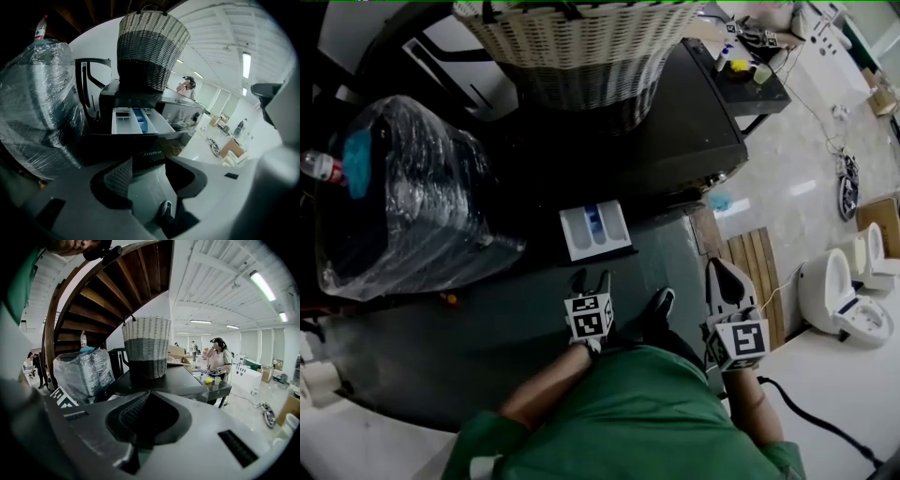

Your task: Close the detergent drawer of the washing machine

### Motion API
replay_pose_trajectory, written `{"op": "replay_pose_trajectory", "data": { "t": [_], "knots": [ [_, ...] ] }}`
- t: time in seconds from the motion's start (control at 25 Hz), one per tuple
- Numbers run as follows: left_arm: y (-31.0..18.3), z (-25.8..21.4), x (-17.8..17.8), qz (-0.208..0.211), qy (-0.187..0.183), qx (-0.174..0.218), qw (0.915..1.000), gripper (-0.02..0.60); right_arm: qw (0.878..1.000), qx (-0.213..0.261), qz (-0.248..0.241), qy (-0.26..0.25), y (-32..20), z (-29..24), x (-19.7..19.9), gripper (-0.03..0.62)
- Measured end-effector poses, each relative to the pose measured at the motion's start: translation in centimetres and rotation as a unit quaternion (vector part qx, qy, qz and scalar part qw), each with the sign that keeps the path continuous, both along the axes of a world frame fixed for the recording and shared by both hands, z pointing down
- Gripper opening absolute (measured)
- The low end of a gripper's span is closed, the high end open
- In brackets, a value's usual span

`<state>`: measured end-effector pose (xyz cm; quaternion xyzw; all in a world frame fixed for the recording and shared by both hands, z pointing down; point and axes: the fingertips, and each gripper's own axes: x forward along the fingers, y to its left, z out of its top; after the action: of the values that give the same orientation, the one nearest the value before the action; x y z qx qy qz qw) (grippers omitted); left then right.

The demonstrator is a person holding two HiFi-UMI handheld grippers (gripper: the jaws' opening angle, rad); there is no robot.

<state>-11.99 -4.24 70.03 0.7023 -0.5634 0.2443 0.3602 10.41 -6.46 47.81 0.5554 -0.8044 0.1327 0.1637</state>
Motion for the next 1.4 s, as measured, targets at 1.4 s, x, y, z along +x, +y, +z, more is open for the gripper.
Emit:
{"op": "replay_pose_trajectory", "data": {
  "t": [1.4],
  "knots": [
    [-12.2,-1.1,-1.9,-0.090,-0.023,0.026,0.9953,0.218,1.000,-0.009,0.001,0.011,-5.1,0.0,3.5,0.021]
  ]
}}
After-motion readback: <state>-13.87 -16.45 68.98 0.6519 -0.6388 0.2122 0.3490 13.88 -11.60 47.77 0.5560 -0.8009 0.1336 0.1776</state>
